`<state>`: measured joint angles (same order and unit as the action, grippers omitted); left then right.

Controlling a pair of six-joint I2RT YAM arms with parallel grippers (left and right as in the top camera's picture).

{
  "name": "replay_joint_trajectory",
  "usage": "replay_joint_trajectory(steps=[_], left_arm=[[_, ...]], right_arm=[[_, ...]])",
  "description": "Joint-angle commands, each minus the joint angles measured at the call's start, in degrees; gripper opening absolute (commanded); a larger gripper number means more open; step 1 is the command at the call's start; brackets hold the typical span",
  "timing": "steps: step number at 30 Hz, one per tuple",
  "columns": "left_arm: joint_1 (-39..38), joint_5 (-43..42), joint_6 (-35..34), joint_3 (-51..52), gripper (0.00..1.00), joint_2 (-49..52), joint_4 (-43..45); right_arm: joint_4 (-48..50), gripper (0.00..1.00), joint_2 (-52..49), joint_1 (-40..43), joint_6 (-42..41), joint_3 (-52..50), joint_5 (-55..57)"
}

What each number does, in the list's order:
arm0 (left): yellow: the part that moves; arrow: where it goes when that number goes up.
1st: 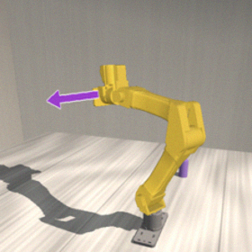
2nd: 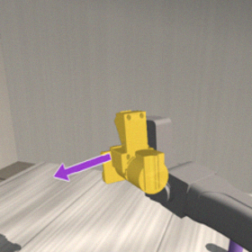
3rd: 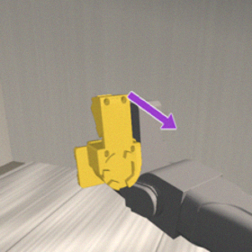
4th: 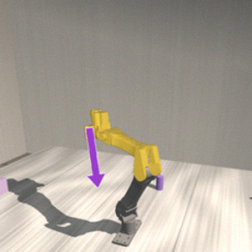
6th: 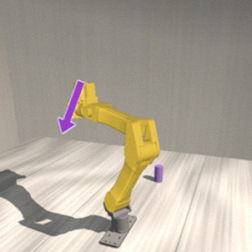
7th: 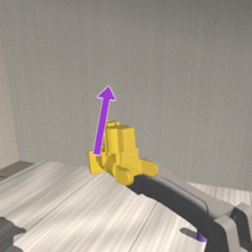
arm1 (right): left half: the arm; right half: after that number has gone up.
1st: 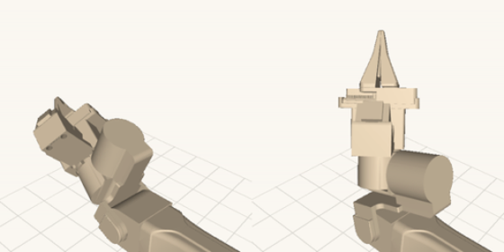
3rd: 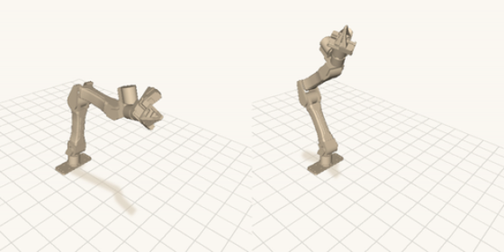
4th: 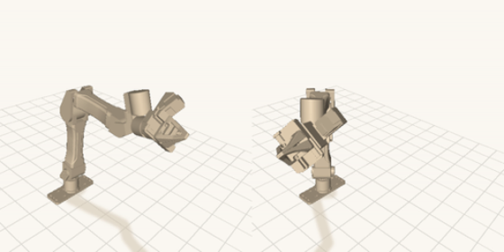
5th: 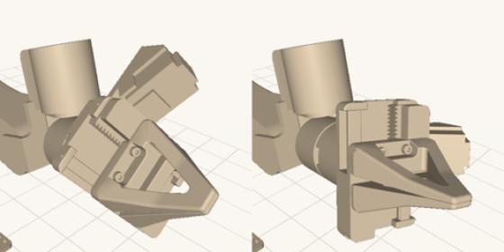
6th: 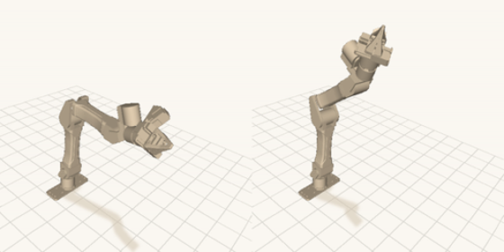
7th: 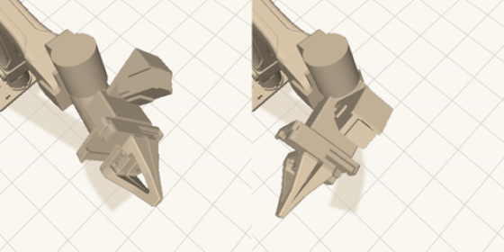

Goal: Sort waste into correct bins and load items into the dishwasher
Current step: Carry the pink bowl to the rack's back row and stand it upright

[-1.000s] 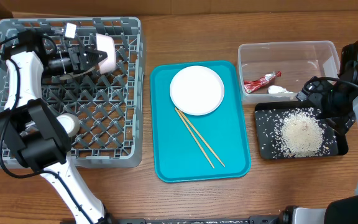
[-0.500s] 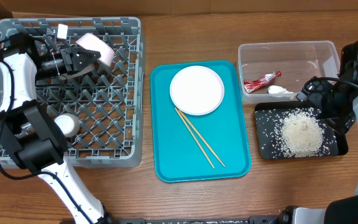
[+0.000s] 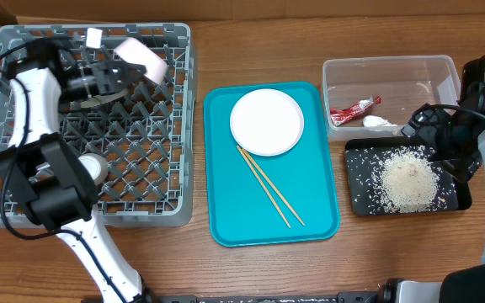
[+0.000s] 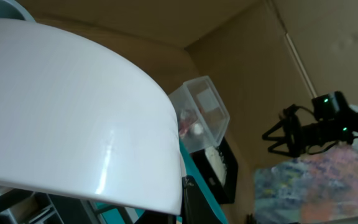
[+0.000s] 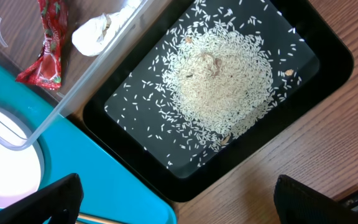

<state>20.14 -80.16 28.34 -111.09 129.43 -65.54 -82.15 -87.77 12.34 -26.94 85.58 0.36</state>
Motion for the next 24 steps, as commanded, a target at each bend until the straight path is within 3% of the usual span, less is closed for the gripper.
replay_joint_trajectory(steps=[1, 19, 24], left_arm=[[-2.21, 6.54, 1.88, -0.20, 0.04, -0.44, 1.68], [-0.92, 27.34, 1.86, -0.17, 0.04, -0.44, 0.87], [0.68, 24.79, 0.81, -0.17, 0.04, -0.44, 0.79]], right_arm=[[-0.26, 1.00, 0.39, 0.17, 0.39, 0.70, 0.15], [-0.72, 1.00, 0.39, 0.17, 0.42, 0.70, 0.42], [-0.72, 1.00, 0.39, 0.17, 0.42, 0.70, 1.05]])
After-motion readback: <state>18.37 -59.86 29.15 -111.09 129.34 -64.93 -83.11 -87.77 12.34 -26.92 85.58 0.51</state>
